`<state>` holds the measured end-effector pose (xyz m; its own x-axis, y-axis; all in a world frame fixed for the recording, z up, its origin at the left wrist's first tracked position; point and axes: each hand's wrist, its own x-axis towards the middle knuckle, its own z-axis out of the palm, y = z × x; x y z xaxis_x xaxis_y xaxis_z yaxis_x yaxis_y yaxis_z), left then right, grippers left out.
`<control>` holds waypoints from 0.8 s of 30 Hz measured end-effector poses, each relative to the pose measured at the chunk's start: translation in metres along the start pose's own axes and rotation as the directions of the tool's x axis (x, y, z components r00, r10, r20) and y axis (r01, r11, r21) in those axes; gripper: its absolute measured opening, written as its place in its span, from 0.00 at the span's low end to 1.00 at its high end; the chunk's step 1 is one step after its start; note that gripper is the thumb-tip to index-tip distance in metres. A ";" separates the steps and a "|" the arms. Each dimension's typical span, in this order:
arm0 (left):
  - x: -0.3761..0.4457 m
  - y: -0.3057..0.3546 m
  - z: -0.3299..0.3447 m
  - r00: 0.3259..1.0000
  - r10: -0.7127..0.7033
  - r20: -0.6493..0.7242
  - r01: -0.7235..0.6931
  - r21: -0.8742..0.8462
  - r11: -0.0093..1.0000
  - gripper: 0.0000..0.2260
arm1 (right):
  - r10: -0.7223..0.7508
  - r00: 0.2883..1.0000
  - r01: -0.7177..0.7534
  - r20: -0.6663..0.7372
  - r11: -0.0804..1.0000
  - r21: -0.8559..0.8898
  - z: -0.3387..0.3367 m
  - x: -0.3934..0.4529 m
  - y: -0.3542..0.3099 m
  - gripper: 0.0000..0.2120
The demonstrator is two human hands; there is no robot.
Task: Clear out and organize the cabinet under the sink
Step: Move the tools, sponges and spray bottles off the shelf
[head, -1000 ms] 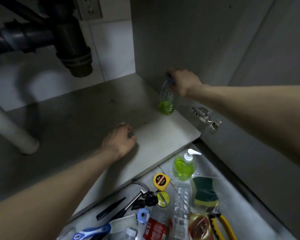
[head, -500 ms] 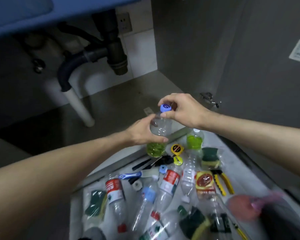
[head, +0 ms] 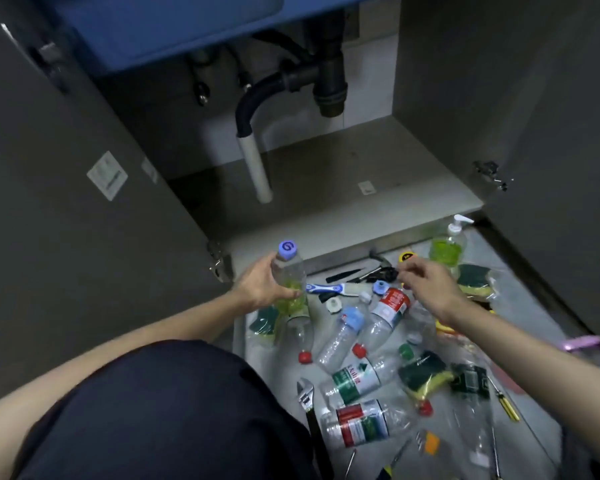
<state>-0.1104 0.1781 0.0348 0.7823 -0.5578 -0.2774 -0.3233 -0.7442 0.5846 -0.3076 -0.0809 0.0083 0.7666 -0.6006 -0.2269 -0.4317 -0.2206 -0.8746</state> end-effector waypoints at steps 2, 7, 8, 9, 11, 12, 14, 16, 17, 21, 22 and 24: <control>-0.012 -0.034 0.029 0.992 -0.118 -0.039 0.115 -0.090 0.989 0.29 | 0.055 0.998 -0.053 0.036 0.997 -0.047 0.023 -0.001 0.023 0.07; -0.047 -0.093 0.099 0.950 -0.299 -0.094 0.257 -0.310 0.915 0.27 | 0.111 0.985 -0.091 0.131 0.985 -0.148 0.070 -0.011 0.062 0.08; -0.054 -0.102 0.112 0.944 -0.321 -0.077 0.276 -0.349 0.895 0.28 | 0.123 0.981 -0.097 0.148 0.981 -0.170 0.076 -0.015 0.070 0.09; -0.060 -0.107 0.122 0.936 -0.342 -0.078 0.289 -0.383 0.877 0.28 | 0.133 0.979 -0.102 0.156 0.976 -0.191 0.081 -0.020 0.077 0.09; -0.069 -0.113 0.137 0.912 -0.389 -0.127 0.310 -0.408 0.859 0.30 | 0.146 0.976 -0.104 0.164 0.965 -0.240 0.086 -0.029 0.090 0.09; -0.073 -0.115 0.141 0.898 -0.411 -0.156 0.321 -0.408 0.855 0.30 | 0.143 0.976 -0.096 0.167 0.959 -0.266 0.087 -0.033 0.096 0.09; -0.077 -0.116 0.144 0.881 -0.435 -0.187 0.331 -0.413 0.848 0.29 | 0.128 0.977 -0.069 0.171 0.946 -0.318 0.087 -0.039 0.104 0.09; -0.081 -0.119 0.142 0.871 -0.440 -0.220 0.345 -0.365 0.865 0.26 | 0.128 0.974 -0.054 0.186 0.932 -0.358 0.086 -0.042 0.107 0.09; -0.082 -0.120 0.140 0.859 -0.453 -0.239 0.363 -0.340 0.868 0.26 | 0.126 0.972 -0.045 0.197 0.927 -0.372 0.086 -0.043 0.109 0.10; -0.081 -0.131 0.141 0.831 -0.513 -0.216 0.416 -0.370 0.831 0.31 | 0.090 0.974 0.008 0.210 0.904 -0.427 0.088 -0.047 0.115 0.10; -0.078 -0.135 0.142 0.822 -0.533 -0.201 0.435 -0.381 0.815 0.32 | 0.086 0.974 0.014 0.212 0.902 -0.431 0.088 -0.048 0.117 0.10; -0.076 -0.140 0.145 0.808 -0.556 -0.192 0.454 -0.399 0.797 0.34 | 0.086 0.973 0.018 0.215 0.899 -0.438 0.087 -0.050 0.118 0.10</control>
<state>-0.2014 0.2715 -0.1362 0.9143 0.0336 -0.4036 0.3100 -0.6993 0.6441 -0.3559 -0.0102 -0.1208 0.8110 -0.4382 -0.3876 -0.5827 -0.5456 -0.6024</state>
